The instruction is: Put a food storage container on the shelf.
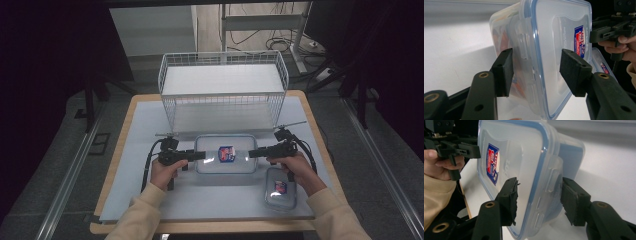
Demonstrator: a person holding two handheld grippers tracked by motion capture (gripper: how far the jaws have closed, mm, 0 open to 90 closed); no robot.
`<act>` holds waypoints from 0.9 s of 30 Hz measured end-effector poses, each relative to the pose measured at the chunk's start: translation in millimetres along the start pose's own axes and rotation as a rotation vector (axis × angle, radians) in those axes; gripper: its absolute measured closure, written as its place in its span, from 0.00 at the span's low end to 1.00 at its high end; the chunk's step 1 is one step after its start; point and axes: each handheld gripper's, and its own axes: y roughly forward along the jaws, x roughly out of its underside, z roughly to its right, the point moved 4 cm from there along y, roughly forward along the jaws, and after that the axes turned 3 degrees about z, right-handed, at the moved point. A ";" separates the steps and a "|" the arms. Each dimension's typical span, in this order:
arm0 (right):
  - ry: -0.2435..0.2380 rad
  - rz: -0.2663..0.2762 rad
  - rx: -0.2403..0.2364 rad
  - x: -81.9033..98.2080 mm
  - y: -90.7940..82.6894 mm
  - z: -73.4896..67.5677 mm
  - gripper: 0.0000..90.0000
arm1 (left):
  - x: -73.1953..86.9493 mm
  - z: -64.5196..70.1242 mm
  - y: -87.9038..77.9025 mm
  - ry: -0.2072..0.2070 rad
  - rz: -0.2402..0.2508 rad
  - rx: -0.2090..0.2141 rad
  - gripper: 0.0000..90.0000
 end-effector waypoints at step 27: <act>-0.052 0.077 0.062 -39.6 -24.9 -46.7 0.57 | -47.0 18.0 -35.6 0.062 0.101 0.034 0.53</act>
